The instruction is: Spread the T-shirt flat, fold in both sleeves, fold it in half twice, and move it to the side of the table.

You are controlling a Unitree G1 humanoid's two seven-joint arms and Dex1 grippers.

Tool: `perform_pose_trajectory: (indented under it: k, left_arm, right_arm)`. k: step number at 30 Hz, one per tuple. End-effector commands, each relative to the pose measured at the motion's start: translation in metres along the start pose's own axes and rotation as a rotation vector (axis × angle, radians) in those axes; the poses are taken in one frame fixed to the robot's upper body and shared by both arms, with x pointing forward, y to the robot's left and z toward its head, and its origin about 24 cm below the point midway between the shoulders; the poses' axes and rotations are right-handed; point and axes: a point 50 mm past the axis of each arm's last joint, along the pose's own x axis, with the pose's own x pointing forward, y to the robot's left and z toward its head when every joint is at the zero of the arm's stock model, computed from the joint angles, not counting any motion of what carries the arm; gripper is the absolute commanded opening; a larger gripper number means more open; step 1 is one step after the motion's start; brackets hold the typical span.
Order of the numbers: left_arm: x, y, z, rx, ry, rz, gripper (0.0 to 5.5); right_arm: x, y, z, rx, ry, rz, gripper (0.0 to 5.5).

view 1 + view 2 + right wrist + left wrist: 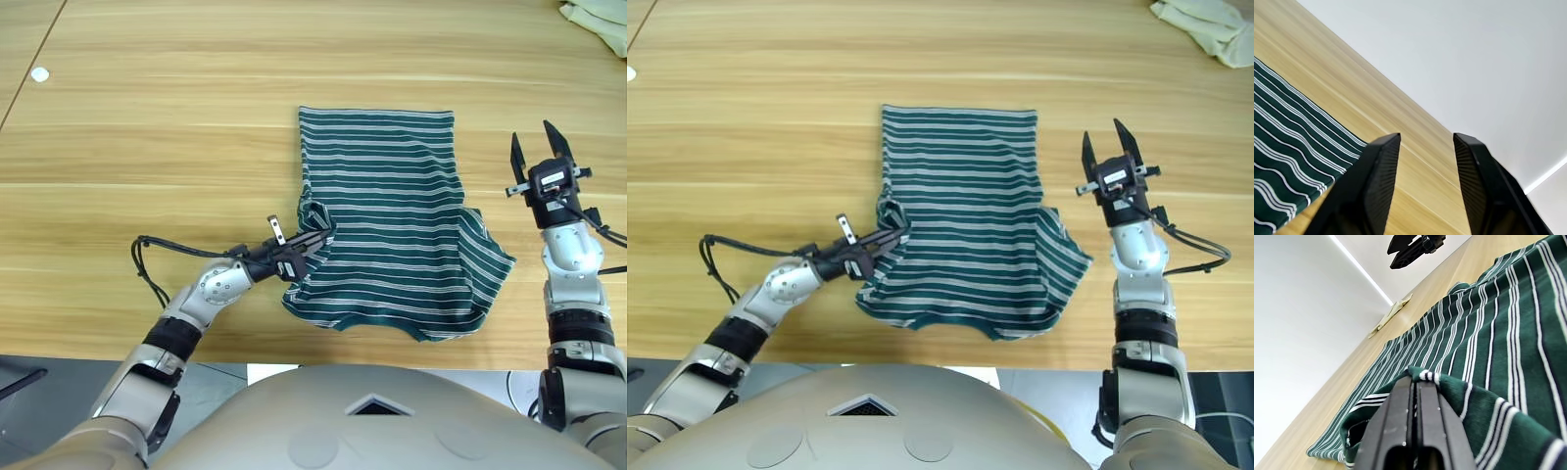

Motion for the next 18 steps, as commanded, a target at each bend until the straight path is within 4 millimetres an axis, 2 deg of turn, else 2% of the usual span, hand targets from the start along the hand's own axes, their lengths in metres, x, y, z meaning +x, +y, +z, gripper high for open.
perform_pose_trajectory:
  k: [1, 8, 13, 16, 18]
  left_arm:
    - [-0.016, -0.030, -0.018, -0.101, 0.130, -0.175, 0.74]
    - [-0.017, -0.036, 0.001, -0.253, 0.032, -0.153, 1.84]
    - [-0.017, -0.049, 0.009, -0.405, -0.005, -0.155, 1.84]
    - [-0.014, -0.046, 0.018, -0.430, -0.064, -0.120, 1.84]
    - [-0.014, -0.042, 0.017, -0.420, -0.059, -0.105, 1.84]
  right_arm:
    - [0.006, -0.001, 0.004, -0.007, -0.024, -0.006, 1.99]
    - [0.001, -0.003, 0.006, -0.074, -0.023, 0.051, 1.99]
    - [-0.012, -0.010, 0.008, -0.146, -0.024, 0.081, 1.99]
    - [-0.011, -0.011, 0.007, -0.154, -0.009, 0.066, 1.99]
    - [-0.011, -0.011, 0.006, -0.162, -0.005, 0.066, 1.99]
